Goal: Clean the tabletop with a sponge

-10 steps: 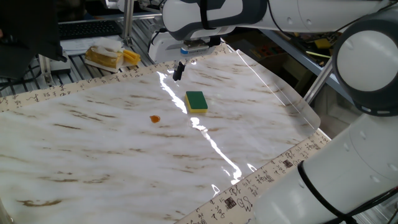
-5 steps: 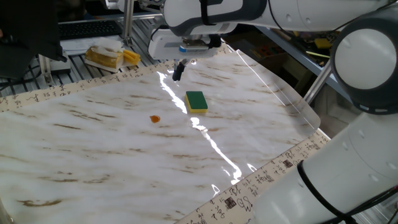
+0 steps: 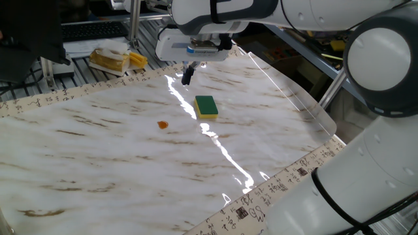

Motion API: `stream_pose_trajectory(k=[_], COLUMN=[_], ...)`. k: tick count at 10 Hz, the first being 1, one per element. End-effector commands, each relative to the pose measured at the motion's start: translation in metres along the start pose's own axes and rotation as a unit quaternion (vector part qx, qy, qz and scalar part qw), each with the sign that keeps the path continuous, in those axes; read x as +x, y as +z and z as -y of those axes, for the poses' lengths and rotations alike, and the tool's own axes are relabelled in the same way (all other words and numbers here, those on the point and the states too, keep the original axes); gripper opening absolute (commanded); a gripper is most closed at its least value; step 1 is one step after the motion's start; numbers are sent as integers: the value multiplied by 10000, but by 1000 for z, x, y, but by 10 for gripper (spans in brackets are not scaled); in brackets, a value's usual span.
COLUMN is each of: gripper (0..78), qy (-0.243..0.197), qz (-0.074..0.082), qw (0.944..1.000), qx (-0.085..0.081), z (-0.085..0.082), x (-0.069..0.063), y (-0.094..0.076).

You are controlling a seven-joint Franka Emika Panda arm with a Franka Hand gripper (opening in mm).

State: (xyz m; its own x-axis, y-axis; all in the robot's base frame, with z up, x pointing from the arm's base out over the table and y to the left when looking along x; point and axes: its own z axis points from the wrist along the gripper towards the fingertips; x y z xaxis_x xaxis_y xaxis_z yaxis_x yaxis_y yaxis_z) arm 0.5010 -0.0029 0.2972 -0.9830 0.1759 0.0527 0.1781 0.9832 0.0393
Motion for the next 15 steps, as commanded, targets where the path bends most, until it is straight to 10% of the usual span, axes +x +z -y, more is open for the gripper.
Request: stream_pose_trajectory(k=[1,15], gripper=[0,0], qy=[-55,238], qz=[-17,70], qw=[10000,9993], qx=[-10,289], z=[7,14], x=[-7,-15], y=[-1,-2])
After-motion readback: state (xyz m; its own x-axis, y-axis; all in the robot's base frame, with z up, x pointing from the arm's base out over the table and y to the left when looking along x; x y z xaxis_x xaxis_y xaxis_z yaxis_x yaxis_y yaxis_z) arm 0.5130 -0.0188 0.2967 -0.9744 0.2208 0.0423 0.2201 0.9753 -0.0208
